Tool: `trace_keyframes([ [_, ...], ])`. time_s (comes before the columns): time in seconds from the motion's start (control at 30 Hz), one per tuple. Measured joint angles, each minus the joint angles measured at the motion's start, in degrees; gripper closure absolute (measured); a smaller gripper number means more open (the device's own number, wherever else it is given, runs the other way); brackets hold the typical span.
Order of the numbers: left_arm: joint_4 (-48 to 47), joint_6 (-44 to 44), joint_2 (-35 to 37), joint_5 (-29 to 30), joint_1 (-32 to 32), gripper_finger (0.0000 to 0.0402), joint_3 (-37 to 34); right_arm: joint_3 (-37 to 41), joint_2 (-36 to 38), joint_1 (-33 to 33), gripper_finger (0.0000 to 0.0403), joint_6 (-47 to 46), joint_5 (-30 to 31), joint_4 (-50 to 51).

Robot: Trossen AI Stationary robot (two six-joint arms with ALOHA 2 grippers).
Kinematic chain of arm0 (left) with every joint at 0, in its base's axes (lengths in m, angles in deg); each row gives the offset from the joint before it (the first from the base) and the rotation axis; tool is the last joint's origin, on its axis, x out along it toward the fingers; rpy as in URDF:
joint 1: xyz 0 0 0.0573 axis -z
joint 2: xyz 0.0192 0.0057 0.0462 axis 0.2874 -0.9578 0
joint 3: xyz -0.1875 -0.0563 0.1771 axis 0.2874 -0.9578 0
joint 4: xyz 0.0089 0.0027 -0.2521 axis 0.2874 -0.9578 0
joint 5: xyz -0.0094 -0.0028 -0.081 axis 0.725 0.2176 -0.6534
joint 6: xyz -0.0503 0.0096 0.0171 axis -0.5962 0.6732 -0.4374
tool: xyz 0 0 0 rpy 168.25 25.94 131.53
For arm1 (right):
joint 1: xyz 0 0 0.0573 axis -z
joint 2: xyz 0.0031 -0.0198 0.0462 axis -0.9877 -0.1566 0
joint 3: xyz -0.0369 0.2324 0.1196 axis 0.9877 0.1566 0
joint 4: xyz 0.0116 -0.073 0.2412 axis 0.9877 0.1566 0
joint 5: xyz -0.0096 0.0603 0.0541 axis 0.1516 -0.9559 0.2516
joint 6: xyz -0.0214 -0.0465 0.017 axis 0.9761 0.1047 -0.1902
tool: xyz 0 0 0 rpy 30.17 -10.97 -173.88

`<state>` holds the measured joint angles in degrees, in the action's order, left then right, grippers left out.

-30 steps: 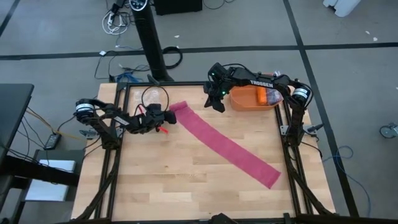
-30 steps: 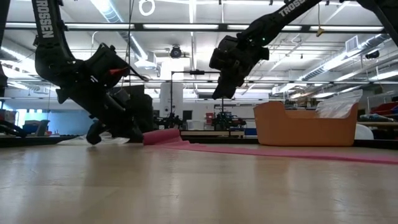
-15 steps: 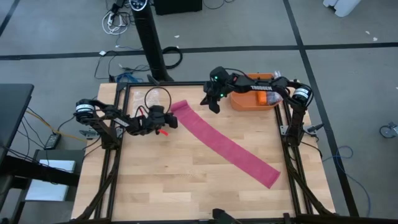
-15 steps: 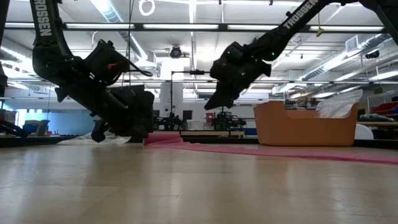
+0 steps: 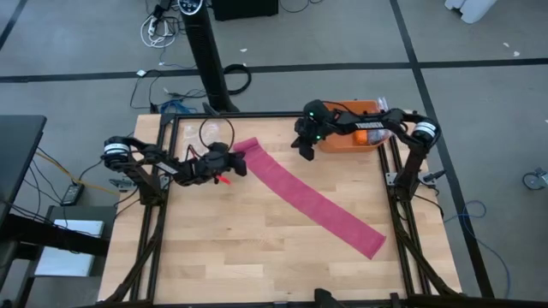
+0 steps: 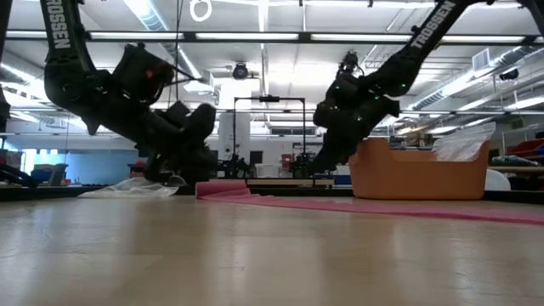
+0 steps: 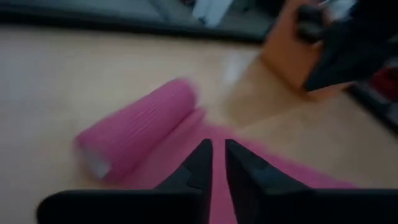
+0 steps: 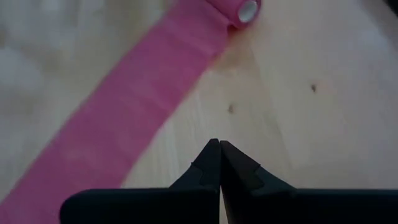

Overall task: Roll bandage
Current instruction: Roll the pink bandage

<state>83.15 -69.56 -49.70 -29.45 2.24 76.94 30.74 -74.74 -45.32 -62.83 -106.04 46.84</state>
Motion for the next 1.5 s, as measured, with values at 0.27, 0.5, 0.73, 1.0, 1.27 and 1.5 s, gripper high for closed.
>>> trace_keyframes([
  [0.27, -8.29, 3.21, 2.99, 4.12, 0.00, 0.0285, 0.04, 3.37, 0.69, 0.02, 0.0402, -4.02, -2.65, -8.61],
  [0.5, -12.69, 9.68, 9.14, 5.18, 0.02, 0.0269, 0.07, 3.37, 0.69, 0.32, 0.0403, -2.77, -2.86, -8.43],
  [0.73, -28.12, -6.36, 12.77, 0.86, -1.25, 0.0268, 0.07, 3.37, 0.69, 0.41, 0.0403, -2.34, -3.02, -8.44],
  [1.0, -26.32, -13.31, 10.16, 0.77, -2.59, 0.0268, 0.07, 3.37, 0.63, 0.45, 0.0403, -2.57, -3.54, -9.25],
  [1.27, -17.11, -12.03, 3.38, -1.06, -6.19, 0.0268, 0.07, 3.39, 0.62, 0.45, 0.0403, -2.62, -3.76, -9.41],
  [1.5, -11.03, -10.18, -1.28, -2.38, -6.97, 0.0268, 0.11, 3.39, 0.62, 0.45, 0.0403, -2.66, -3.76, -9.50],
])
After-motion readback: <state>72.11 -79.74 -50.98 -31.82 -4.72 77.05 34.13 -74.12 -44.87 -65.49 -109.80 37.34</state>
